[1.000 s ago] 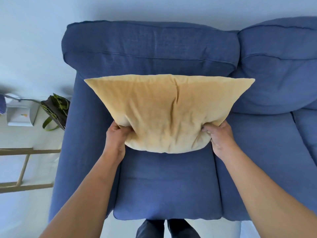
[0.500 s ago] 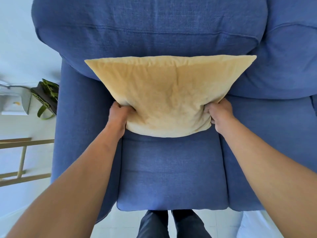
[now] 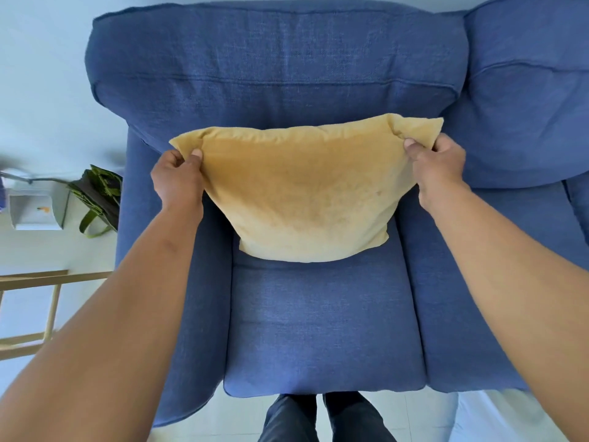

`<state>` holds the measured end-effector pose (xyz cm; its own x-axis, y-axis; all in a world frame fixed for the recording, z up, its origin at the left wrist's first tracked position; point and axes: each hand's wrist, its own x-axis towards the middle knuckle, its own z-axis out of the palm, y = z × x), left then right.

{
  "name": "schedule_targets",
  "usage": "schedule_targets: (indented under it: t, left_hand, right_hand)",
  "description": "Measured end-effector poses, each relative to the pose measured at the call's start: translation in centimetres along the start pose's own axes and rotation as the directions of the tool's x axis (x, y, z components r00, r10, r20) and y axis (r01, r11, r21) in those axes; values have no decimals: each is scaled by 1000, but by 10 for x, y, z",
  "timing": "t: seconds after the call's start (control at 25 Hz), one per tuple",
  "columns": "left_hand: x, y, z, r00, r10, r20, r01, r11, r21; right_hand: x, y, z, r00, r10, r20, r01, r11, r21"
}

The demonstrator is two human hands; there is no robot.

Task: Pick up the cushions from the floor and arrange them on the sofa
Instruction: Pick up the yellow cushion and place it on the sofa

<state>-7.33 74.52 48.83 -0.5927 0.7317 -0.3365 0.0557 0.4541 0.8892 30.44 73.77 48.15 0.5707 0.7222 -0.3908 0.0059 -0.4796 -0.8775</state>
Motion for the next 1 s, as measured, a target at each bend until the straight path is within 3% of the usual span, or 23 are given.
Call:
schedule_targets:
  t: [0.12,0.32,0.4,0.6,0.76,1.0]
  left_hand:
    - [-13,3,2,995,-82,51,81,997,5]
    - [-107,3,-19,996,64,60,-79,957,279]
    - [-147,-8,-18,969,128,209,-196,918,344]
    - [-212,-23,18,734,205,648,-555,731,397]
    - [-256,-8,49,523,242,818,-771,544,332]
    - [-364,-17,90,182,223,958,-944,312,106]
  right_hand:
    - [-11,-1,2,996,71,50,-69,997,-37]
    - [-73,14,-31,990,49,129,-28,986,-165]
    - [-103,23,-49,986,41,159,5,961,-276]
    - [-165,33,-104,990,-31,138,95,869,-486]
    - [-197,49,-156,993,-102,52,112,767,-631]
    - [-252,103,-267,976,-89,-200,-77,717,-693]
